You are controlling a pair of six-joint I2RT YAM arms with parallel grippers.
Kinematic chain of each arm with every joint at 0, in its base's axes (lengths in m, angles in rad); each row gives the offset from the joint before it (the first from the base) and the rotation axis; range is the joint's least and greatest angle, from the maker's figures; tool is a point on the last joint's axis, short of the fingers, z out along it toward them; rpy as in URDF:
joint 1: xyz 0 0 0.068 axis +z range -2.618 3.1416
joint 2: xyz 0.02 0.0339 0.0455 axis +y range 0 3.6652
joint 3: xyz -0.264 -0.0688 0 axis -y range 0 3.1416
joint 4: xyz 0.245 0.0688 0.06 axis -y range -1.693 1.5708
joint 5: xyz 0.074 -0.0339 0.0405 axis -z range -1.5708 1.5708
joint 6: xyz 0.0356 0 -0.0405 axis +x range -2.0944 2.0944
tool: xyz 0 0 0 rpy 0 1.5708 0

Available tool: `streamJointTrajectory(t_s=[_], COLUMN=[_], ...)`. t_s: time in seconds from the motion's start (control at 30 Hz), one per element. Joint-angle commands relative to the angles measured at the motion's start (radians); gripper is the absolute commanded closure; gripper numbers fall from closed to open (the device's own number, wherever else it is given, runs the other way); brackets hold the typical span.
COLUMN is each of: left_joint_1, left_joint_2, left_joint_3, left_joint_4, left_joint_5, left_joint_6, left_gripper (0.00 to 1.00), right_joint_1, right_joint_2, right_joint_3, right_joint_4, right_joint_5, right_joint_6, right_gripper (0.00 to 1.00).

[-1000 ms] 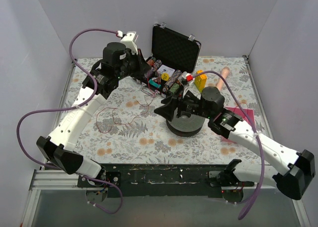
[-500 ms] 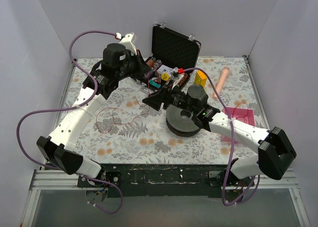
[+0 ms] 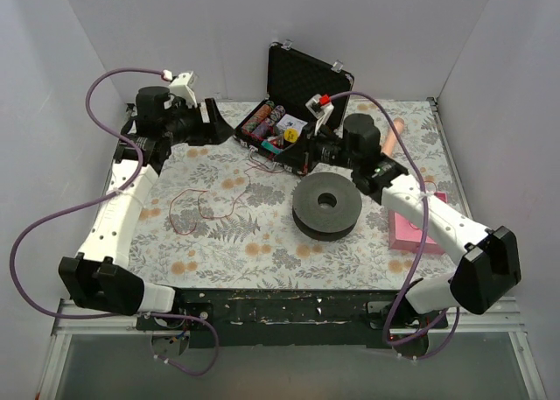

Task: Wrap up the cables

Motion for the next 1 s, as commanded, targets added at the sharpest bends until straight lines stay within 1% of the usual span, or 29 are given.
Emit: streamJointTrajectory(t_s=[0.0,0.03,0.1,0.13,0.17,0.2,0.23,0.3,0.37,0.43,0.53,0.63,0.7,0.8,0.97], left_joint_1=[0.051,0.051,0.051,0.051,0.051,0.05,0.047,0.031,0.027,0.025,-0.027,-0.126,-0.171,-0.203,-0.233], left_joint_2=[-0.071,-0.088,-0.105,-0.104,-0.095,-0.09,-0.085,-0.084,-0.081,-0.076,-0.062,-0.056,-0.047,-0.032,-0.026], left_joint_3=[-0.039,-0.031,0.019,0.059,0.091,0.122,0.141,0.182,0.204,0.216,0.217,0.176,0.139,0.11,0.073], left_joint_4=[-0.093,-0.116,-0.173,-0.213,-0.265,-0.303,-0.354,-0.456,-0.562,-0.609,-0.606,-0.512,-0.471,-0.431,-0.419], left_joint_5=[0.269,0.293,0.311,0.317,0.345,0.378,0.438,0.55,0.668,0.747,0.775,0.698,0.658,0.632,0.633], left_joint_6=[0.332,0.395,0.533,0.586,0.68,0.737,0.794,0.932,1.11,1.181,1.2,1.123,1.097,1.057,1.032], left_gripper=[0.19,0.16,0.14,0.15,0.16,0.19,0.22,0.26,0.27,0.25,0.21,0.22,0.25,0.32,0.44], right_joint_1=[-0.038,-0.039,-0.04,-0.04,-0.036,-0.039,-0.038,-0.038,-0.038,-0.038,-0.03,-0.015,-0.006,-0.003,0.002], right_joint_2=[0.023,0.043,0.079,0.094,0.106,0.122,0.134,0.154,0.166,0.172,0.179,0.179,0.172,0.157,0.151], right_joint_3=[0.204,0.239,0.316,0.341,0.37,0.399,0.417,0.448,0.462,0.468,0.467,0.465,0.459,0.441,0.442], right_joint_4=[-0.492,-0.563,-0.671,-0.714,-0.749,-0.78,-0.802,-0.845,-0.872,-0.898,-0.885,-0.836,-0.79,-0.719,-0.713], right_joint_5=[-0.274,-0.315,-0.354,-0.378,-0.394,-0.43,-0.479,-0.559,-0.613,-0.633,-0.636,-0.668,-0.682,-0.696,-0.675], right_joint_6=[-0.289,-0.334,-0.405,-0.44,-0.469,-0.484,-0.527,-0.57,-0.604,-0.629,-0.618,-0.589,-0.566,-0.52,-0.509], right_gripper=[0.99,0.99,0.99,0.99,0.99,0.99,0.99,0.99,0.99,0.99,0.99,0.99,0.99,0.99,0.99])
